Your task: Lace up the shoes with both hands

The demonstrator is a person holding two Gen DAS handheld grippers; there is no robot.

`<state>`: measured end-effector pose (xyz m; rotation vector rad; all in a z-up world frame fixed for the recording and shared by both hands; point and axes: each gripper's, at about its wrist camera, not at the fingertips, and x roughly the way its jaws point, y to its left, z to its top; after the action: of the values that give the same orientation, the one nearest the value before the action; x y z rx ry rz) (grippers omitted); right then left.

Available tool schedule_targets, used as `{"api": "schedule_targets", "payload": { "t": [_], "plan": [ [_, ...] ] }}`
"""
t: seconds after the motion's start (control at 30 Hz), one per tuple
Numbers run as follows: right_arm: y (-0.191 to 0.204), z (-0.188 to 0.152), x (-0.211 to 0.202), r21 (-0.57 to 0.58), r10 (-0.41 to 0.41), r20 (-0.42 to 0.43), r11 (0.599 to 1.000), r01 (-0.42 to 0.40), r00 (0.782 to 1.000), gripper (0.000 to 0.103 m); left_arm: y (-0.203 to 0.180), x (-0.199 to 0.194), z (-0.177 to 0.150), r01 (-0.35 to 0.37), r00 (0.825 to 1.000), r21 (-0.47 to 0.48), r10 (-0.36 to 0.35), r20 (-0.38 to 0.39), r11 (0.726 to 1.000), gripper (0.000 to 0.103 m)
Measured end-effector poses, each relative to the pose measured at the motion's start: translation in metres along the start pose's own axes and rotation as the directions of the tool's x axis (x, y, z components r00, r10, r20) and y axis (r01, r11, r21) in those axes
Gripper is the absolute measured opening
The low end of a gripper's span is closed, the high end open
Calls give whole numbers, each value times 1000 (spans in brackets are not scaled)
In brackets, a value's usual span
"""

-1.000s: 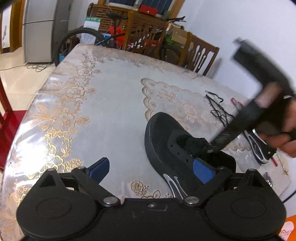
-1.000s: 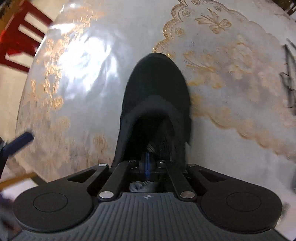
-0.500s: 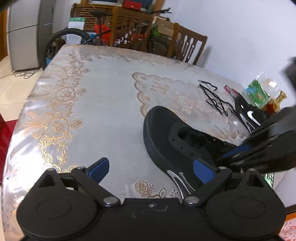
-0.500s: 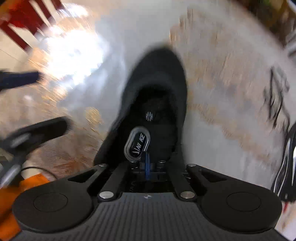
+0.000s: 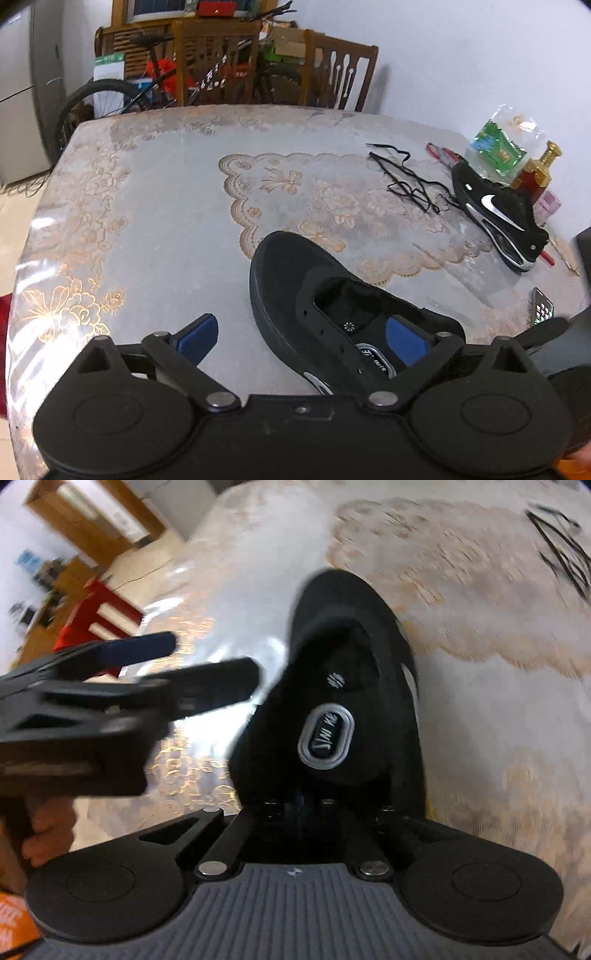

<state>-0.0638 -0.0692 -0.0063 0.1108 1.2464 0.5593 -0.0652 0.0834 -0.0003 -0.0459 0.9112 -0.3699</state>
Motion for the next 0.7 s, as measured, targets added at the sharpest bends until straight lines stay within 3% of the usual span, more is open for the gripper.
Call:
{"api": "schedule_targets", "payload": {
  "t": [0.07,0.17,0.23,0.33,0.43,0.53,0.63,0.67,0.7],
  "plan": [
    [-6,3,-24,-65,47,41,997,-44,998,13,-5,2,0,-12,1000,5,12,-12,1000,97],
    [-36,19,-66,-152,53,167,988,-27,985,27,-15,7,0,-51,998,-2,51,-22,999,97],
    [-70,43,-81,-130,-30,266,989,67,964,51,-22,8,0,-75,997,-23,74,-23,997,97],
    [-136,89,-82,-34,-182,369,977,209,912,46,-30,10,0,-111,993,-80,109,-34,991,97],
    [-202,144,-62,31,-284,371,955,294,884,45,-41,16,3,-191,981,-109,186,-58,975,97],
    [-255,203,-38,-10,-358,397,919,394,845,45,-50,19,6,-265,964,-143,258,-67,954,97],
    [-297,253,-12,-96,-426,414,859,504,805,45,-55,17,10,-313,950,-208,307,-62,927,98],
    [-310,268,-6,-126,-440,407,841,526,800,45,-56,17,11,-325,946,-231,319,-63,917,97],
    [-321,280,-1,-155,-444,384,833,531,810,45,-57,17,12,-337,941,-250,331,-68,908,98]
  ]
}}
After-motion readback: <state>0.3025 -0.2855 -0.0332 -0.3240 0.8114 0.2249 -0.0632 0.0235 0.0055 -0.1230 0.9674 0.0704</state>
